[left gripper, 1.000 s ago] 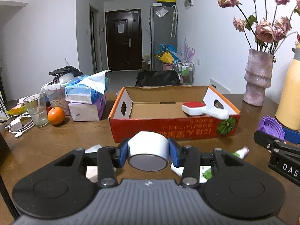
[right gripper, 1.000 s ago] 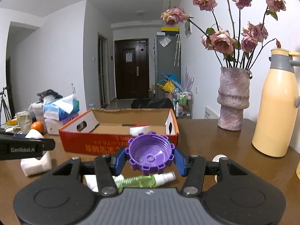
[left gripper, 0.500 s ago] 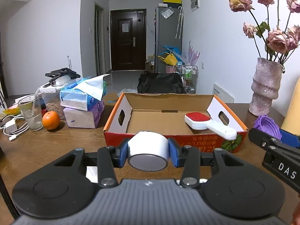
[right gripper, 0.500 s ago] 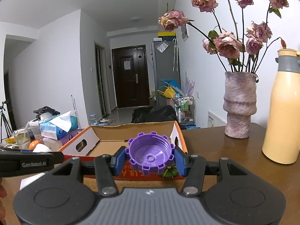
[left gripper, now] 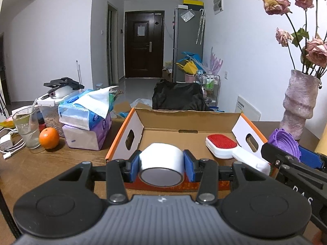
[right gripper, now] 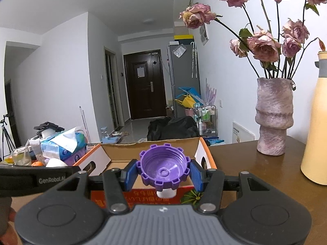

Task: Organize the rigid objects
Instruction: 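Carry the tape roll with the left tool while the right tool carries the purple cap to the box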

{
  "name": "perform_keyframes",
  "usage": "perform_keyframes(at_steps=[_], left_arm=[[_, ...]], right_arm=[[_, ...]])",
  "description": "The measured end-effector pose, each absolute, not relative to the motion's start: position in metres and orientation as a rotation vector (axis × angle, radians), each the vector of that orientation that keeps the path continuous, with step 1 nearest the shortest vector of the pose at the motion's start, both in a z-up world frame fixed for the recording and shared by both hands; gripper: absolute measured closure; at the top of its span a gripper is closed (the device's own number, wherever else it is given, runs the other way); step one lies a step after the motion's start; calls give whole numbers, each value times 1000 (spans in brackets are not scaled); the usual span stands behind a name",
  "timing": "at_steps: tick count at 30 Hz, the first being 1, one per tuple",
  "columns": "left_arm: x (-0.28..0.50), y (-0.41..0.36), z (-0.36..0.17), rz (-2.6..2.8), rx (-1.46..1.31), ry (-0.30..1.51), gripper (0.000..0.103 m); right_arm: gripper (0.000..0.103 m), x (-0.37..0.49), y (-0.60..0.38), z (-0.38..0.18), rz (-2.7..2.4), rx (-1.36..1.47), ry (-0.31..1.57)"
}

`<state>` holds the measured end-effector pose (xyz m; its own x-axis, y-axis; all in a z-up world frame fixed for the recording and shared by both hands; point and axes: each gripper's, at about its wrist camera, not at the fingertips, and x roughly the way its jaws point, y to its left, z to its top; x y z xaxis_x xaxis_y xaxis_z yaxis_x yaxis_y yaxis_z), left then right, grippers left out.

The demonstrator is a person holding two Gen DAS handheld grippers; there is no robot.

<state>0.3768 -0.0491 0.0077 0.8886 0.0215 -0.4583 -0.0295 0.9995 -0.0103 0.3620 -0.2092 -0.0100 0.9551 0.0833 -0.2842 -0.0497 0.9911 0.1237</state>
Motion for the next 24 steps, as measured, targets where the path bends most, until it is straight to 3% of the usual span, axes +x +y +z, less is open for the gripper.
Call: perform_keyframes(at_steps=[24], left_arm=[[450,-56,3,33,-23,475,58]], right_arm=[[50,437,-208,-15,45,121,307]])
